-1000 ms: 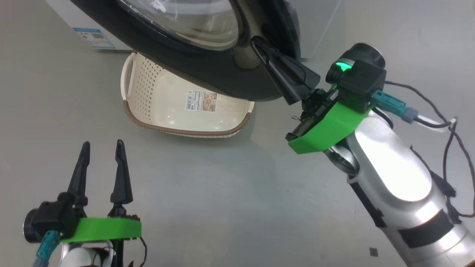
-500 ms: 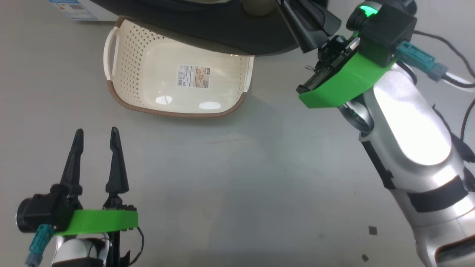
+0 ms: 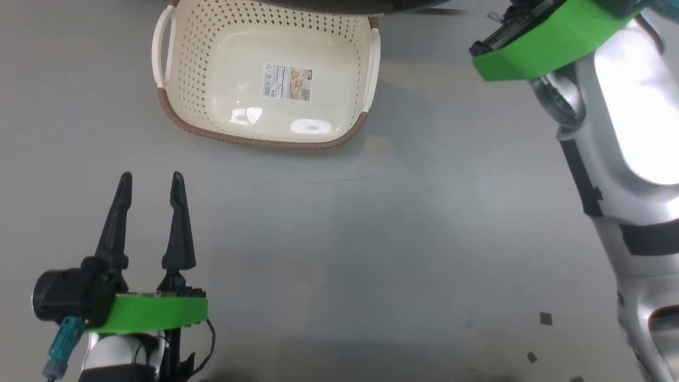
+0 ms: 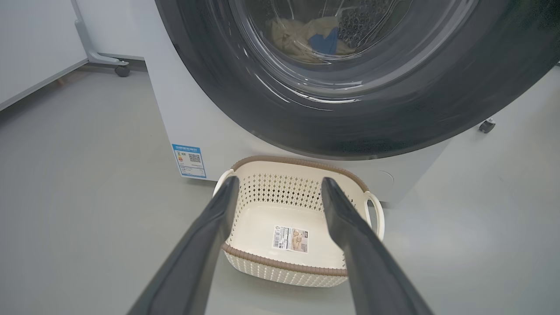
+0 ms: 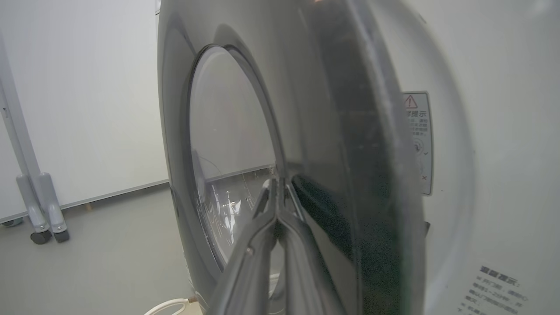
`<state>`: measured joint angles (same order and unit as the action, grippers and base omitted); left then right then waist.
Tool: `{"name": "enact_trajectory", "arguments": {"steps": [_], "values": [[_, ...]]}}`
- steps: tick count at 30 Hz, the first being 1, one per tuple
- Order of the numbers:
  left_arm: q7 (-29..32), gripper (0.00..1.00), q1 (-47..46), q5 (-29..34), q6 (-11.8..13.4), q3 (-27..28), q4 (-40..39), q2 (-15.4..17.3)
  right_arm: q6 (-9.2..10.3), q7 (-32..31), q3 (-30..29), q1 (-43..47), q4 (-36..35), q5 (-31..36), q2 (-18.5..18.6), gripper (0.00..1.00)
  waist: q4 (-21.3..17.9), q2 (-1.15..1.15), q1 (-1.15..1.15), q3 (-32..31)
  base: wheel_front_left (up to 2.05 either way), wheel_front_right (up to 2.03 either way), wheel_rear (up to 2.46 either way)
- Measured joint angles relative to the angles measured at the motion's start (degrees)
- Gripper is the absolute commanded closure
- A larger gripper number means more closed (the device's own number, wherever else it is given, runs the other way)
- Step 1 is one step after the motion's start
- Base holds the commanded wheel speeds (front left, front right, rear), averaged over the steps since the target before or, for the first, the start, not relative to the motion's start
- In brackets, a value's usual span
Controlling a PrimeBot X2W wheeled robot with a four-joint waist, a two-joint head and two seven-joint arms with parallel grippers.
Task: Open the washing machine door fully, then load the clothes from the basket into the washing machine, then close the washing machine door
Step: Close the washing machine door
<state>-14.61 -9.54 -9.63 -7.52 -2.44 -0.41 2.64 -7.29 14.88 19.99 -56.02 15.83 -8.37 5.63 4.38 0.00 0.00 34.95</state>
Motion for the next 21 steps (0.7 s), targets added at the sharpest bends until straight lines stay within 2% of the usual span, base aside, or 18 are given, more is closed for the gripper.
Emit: {"name": "enact_trajectory", "arguments": {"steps": [9,16,21], "values": [[0.0,0.00,-0.6,0.0,0.0,-0.7,-0.9,0.0,-0.01,0.0,-3.5,-5.7,2.3,1.7,2.2,1.00,1.5,0.00,0.00,2.6,0.00,0.00,0.00],[0.0,0.00,-0.6,0.0,0.0,-2.3,-1.2,-0.1,-0.01,0.0,-6.5,-9.1,5.4,3.5,5.4,1.00,3.0,0.00,0.00,2.9,0.00,0.00,0.00],[0.0,0.00,-0.6,0.0,0.0,-2.5,-1.5,-0.1,-0.01,0.1,-7.3,-10.5,6.7,4.4,5.5,1.00,3.4,0.00,0.00,3.2,0.00,0.00,0.00]]}}
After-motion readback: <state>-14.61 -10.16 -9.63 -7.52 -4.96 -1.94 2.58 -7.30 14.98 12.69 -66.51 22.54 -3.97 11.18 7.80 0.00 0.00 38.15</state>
